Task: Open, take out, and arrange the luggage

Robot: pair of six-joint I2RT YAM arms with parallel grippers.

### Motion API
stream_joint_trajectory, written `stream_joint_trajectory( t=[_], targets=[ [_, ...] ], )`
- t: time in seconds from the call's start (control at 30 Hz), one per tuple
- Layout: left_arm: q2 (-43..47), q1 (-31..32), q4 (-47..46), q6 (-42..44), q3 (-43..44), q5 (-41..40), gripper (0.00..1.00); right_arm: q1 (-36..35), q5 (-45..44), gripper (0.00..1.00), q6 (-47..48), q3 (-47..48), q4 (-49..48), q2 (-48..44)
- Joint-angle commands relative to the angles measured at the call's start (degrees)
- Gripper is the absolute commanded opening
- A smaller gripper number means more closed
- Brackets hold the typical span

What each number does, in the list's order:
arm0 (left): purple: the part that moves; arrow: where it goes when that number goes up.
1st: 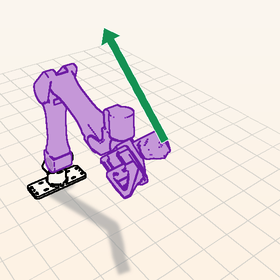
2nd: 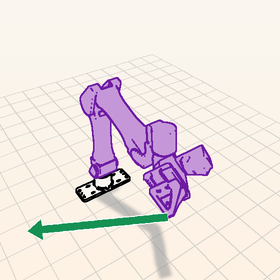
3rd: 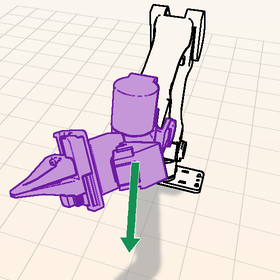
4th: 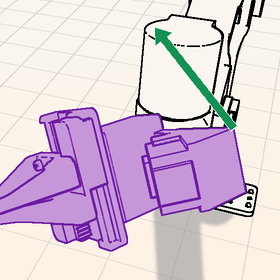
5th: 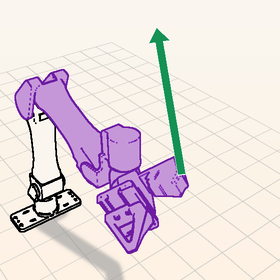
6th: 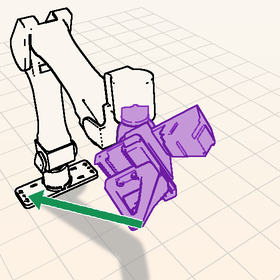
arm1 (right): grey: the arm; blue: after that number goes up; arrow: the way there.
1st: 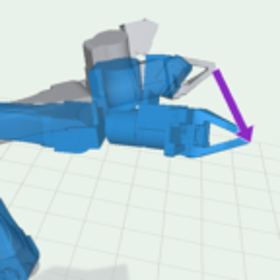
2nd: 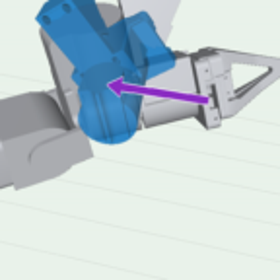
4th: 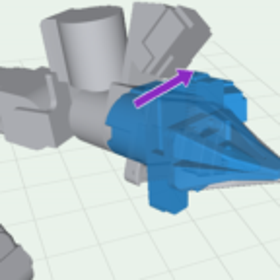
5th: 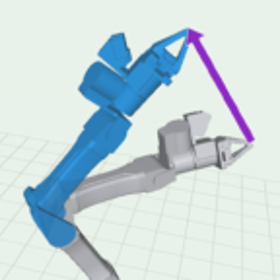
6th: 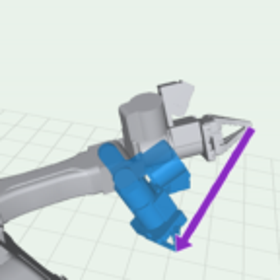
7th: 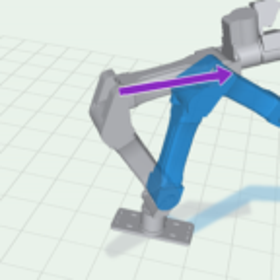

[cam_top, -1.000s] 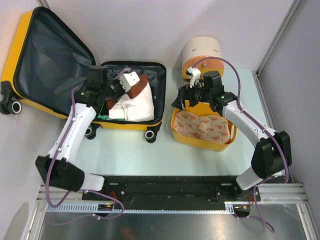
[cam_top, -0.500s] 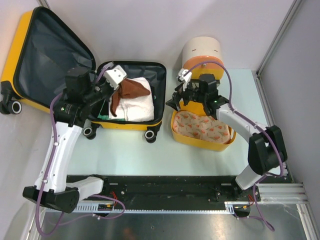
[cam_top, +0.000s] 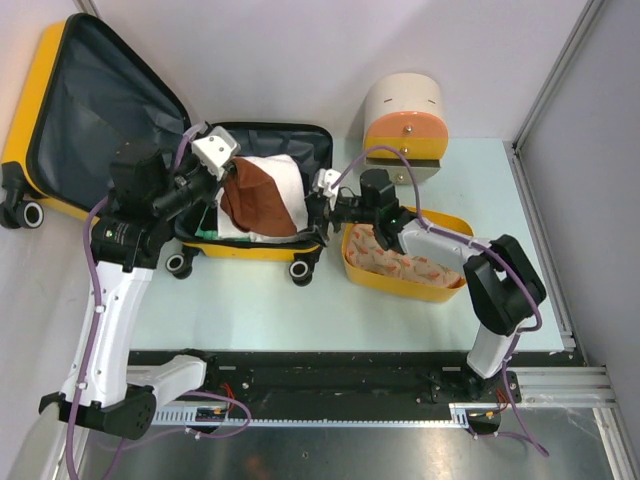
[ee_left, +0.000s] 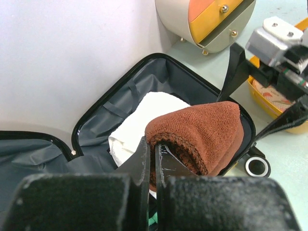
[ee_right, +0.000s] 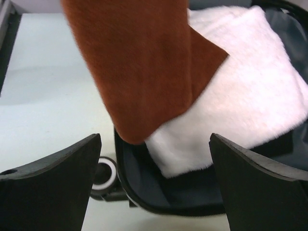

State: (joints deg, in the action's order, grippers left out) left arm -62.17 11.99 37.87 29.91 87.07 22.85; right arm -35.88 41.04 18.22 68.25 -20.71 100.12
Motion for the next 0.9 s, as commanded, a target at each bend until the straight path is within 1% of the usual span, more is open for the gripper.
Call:
stream_joint_trajectory(
  t=[0.0, 0.07, 0.1, 0.17, 0.2, 0.23, 0.27, 0.3, 0.37, 0.4, 0.43, 0.47, 0.53, 0.57, 0.6, 0.63, 0.67, 0.7, 0.73, 0.77, 0.87],
  targets=[
    [0.7, -0.2, -1.1, -3.0, 2.1, 1.8, 0.00, -3.9, 2.3, 1.00, 1.6, 0.2, -11.0, 2.8],
    [0.5, -0.3, -1.0, -3.6, 2.4, 1.8, 0.00, -4.8, 2.0, 1.00, 1.6, 0.7, -12.2, 4.0],
    [0.5, -0.3, -1.1, -4.1, 2.6, 2.3, 0.00, -5.5, 1.6, 0.98, 1.6, 0.9, -12.5, 4.6],
    [0.6, -0.3, -1.1, -4.6, 2.8, 3.0, 0.00, -5.8, -0.2, 0.90, -0.2, 1.6, -12.9, 5.5],
    [0.6, -0.3, -1.1, -5.2, 2.8, 3.4, 0.00, -5.7, -2.3, 0.84, -1.1, 1.8, -13.6, 5.6],
    [0.9, -0.3, -1.1, -5.5, 2.7, 3.9, 0.00, -5.2, -3.3, 0.69, -2.0, 1.9, -13.8, 5.0],
    [1.4, -0.2, -1.0, -5.7, 2.4, 4.2, 0.00, -4.7, -3.9, 0.61, -4.1, 1.9, -13.9, 4.4],
    [1.8, -0.3, -1.0, -6.2, 1.8, 4.8, 0.00, -4.3, -4.2, 0.41, -5.0, 1.9, -13.5, 3.7],
    [2.8, -0.3, -1.1, -6.7, 0.9, 5.2, 0.00, -2.9, -4.5, 0.20, -6.6, 1.9, -12.2, 1.1],
    [3.3, -0.3, -1.0, -7.3, 0.0, 5.4, 0.00, -2.4, -4.7, 0.04, -7.1, 1.9, -9.6, 0.0],
    [3.9, -0.3, -1.0, -7.5, -0.6, 5.7, 0.00, -1.7, -5.2, 0.00, -6.8, 1.9, -7.8, -1.5],
    [4.4, -0.3, -1.0, -7.7, -1.2, 6.1, 0.00, -1.2, -5.4, 0.00, -6.7, 1.9, -5.9, -4.2],
    [6.8, -0.3, -1.0, -7.5, -3.7, 6.8, 0.00, -0.6, -5.0, 0.00, -5.6, 1.9, 1.0, -7.5],
    [7.8, -0.2, -1.0, -7.5, -4.5, 6.9, 0.00, 0.0, -4.9, 0.00, -4.5, 1.9, 3.8, -10.8],
    [9.2, -0.3, -0.8, -7.8, -6.1, 6.9, 0.00, 0.2, -4.1, 0.00, -2.6, 1.9, 9.8, -12.4],
    [10.0, -0.3, -0.6, -7.9, -7.0, 6.8, 0.00, 0.5, -3.6, 0.00, -1.3, 1.9, 13.1, -13.8],
    [10.6, -0.3, -0.4, -9.1, -7.8, 6.5, 0.00, 0.9, -2.6, 0.00, 0.0, 1.9, 19.4, -16.7],
    [11.4, -0.3, -0.3, -10.1, -9.4, 5.8, 0.00, 1.2, -1.8, 0.00, 1.5, 1.9, 23.3, -18.0],
    [11.7, -0.3, -0.1, -11.4, -10.2, 4.9, 0.00, 1.3, -1.1, 0.00, 5.6, 1.9, 26.7, -19.4],
    [12.0, -0.3, 0.2, -13.5, -11.0, 3.6, 0.00, 1.5, -0.5, 0.00, 6.9, 1.9, 31.9, -20.5],
    [12.1, -0.4, 0.2, -17.1, -14.4, 0.5, 0.00, 1.4, -0.8, 0.00, 10.3, 2.0, 38.6, -22.9]
  ],
)
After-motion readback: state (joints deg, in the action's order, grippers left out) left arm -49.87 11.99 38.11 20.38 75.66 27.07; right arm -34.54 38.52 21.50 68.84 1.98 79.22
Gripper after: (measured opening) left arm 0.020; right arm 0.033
